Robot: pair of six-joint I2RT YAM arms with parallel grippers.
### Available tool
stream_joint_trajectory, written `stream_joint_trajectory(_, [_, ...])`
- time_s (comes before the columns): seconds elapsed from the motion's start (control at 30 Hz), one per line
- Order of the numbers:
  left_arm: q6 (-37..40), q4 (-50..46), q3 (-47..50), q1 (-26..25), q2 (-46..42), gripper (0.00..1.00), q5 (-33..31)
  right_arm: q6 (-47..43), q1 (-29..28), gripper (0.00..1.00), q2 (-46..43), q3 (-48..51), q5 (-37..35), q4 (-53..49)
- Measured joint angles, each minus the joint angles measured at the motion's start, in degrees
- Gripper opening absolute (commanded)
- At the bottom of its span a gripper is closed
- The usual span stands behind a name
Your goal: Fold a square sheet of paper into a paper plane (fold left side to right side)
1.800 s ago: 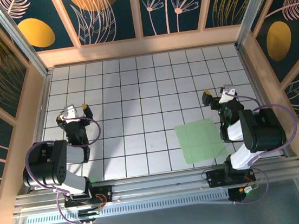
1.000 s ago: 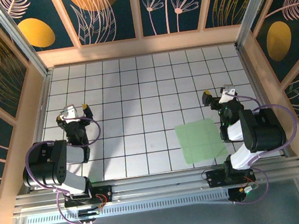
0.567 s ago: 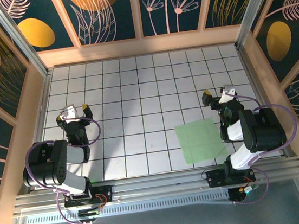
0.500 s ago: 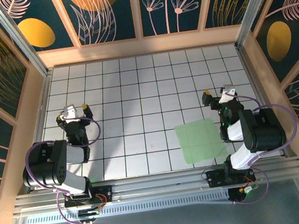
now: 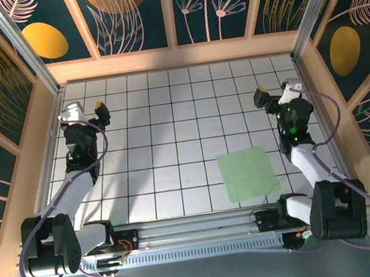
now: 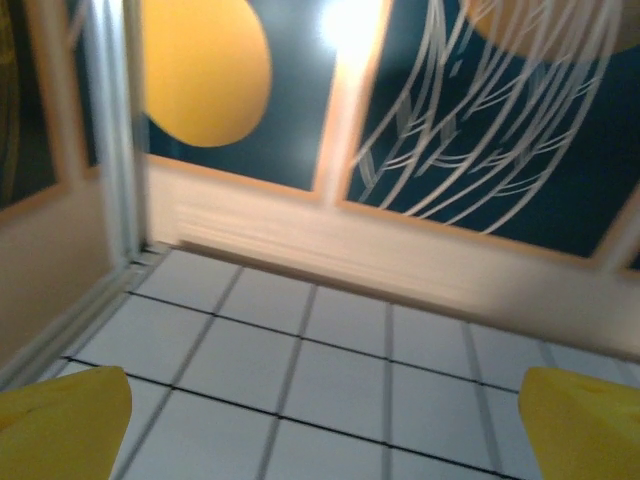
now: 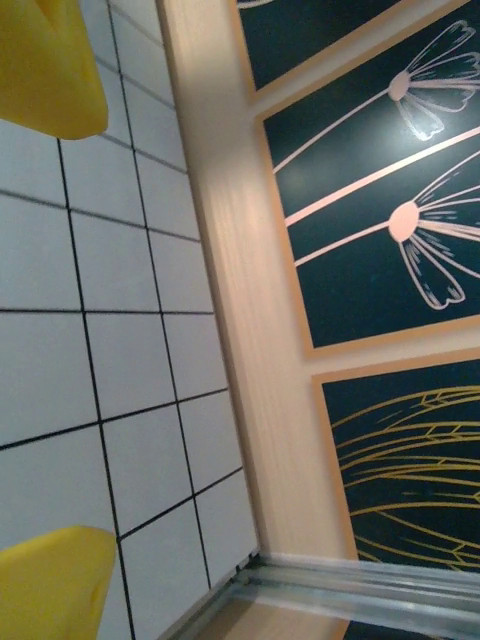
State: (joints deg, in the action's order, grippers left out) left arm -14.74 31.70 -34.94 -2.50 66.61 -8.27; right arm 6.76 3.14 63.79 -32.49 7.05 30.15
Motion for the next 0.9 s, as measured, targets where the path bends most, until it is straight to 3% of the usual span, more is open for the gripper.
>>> stream_joint_trajectory(0.13, [-7.39, -9.14, -1.99, 0.00, -2.64, 0.97, 7.74, 5.35, 0.00, 0.95, -0.96, -6.62, 5.49, -13.97])
stream_joint_trajectory(0.3, [-18.62, -13.16, 2.23, -0.24, -3.67, 0.92, 19.56, 12.22, -0.90, 0.91, -0.04, -7.72, 15.04, -28.02])
stream_joint_trajectory(0.43, [-27.76, -13.11, 7.93, -5.35, -3.28, 0.92, 24.46, 16.26, -6.25, 0.89, 2.25, -7.34, 20.17, -37.13])
stream_joint_trajectory(0.63, [-35.91, -10.86, 9.40, -16.76, 1.42, 0.91, 26.69, 19.56, -19.69, 0.85, 4.20, -5.14, 22.25, -46.01])
stream_joint_trajectory(0.9, [-37.70, -10.38, 7.82, -19.28, 3.74, 0.91, 25.18, 21.27, -23.65, 0.84, 4.22, -0.11, 21.97, -52.59])
